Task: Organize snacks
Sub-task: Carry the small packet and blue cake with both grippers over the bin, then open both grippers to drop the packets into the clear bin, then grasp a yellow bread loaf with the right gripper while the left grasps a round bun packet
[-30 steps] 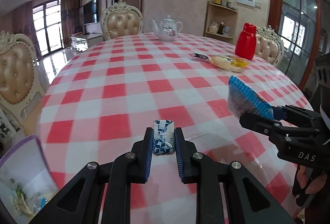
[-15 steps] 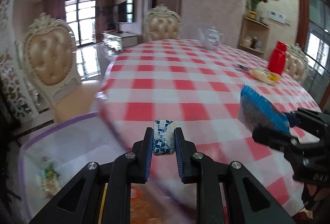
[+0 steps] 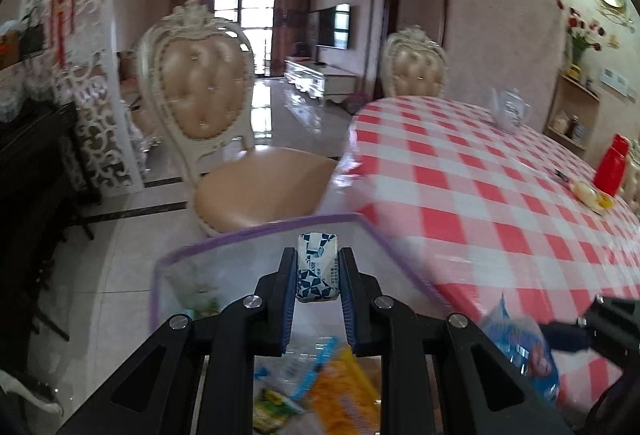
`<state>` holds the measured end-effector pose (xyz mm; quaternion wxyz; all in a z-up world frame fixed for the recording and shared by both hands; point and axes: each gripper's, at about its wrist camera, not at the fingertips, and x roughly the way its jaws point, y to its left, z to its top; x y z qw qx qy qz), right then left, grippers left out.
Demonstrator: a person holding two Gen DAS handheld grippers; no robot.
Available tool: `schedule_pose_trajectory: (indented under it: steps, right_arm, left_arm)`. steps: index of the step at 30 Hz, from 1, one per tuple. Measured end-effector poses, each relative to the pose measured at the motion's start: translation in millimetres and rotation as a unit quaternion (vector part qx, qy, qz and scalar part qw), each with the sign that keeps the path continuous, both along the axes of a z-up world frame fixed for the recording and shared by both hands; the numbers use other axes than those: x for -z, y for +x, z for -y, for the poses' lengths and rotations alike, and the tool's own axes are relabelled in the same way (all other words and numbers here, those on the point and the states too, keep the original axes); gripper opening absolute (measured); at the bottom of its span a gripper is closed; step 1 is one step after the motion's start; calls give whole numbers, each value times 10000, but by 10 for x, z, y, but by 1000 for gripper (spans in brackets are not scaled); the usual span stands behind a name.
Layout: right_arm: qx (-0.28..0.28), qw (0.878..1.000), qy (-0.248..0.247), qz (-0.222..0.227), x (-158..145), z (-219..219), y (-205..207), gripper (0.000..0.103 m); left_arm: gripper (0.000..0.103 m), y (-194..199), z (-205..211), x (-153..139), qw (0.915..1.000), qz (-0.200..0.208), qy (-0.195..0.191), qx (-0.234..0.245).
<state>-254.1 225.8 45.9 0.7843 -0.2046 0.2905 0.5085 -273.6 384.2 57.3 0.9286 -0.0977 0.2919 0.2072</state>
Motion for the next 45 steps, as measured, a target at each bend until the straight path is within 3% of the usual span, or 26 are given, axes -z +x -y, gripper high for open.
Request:
schedule_pose_trajectory:
  steps: [7,8,10,11,12,14,17,19,22,24,27,30,34,40,43,45]
  right_arm:
    - [-407,9990,-122,-112,142,-183,-140,54]
    - [-494,9986,-109,-147,164,-192,-156,58]
    - [-569,9980,-175,-195,188,-200,-154,69]
    - [-546,9982,-164,-190,182,-173,-158,73]
    - [-531,9983,-117,-201,166,-133,-144,74]
    - [-475,9984,28,-303,105,-11,-87,74]
    - [-264,9988,235,-353,11,218,37,74]
    - [-19,9991,298,-303,-38,432,108,76]
    - [407,9983,337,-264,-75,811,289,77]
    - [827,9957,387,-157,-112,1146,448,77]
    - [1437,9888,400,-41,-138,1646,691,79]
    - [2219,9744,366,-27,-93,2299,1012,81]
    - [3129,9491,316,-187,-4,3103,1456,81]
    - [4287,8983,745,-615,27,4362,2112,81]
    - [4638,8763,1080,-730,-41,4775,2527,83]
    - [4783,8666,1227,-724,-108,4966,2841,85]
  left_arm:
    - [24,-68,-247,77,9992,-72,-17,-392]
    - [29,-56,-268,88,9985,-123,46,-526]
    - [73,-44,-279,102,9966,-222,219,-763]
    - [81,-49,-253,92,9950,-220,386,-894]
    - [87,-59,-222,79,9939,-187,518,-961]
    - [87,-54,-160,52,9925,-185,681,-1001]
    - [87,12,-66,51,9937,-289,633,-878]
    - [87,91,10,66,9949,-384,480,-798]
    - [87,296,190,86,9964,-582,-356,-504]
    - [87,490,399,104,9926,-668,-988,-206]
    - [87,891,912,87,9857,-850,-1380,467]
    - [87,1338,1548,46,9750,-990,-1564,1232]
    - [87,1937,2384,-2,9592,-828,-1638,2152]
    - [87,2721,3464,-67,9383,-453,-1236,3199]
    - [87,3141,3786,-67,9360,-467,-1376,3205]
    - [87,3475,3875,-18,9384,-480,-1789,2916]
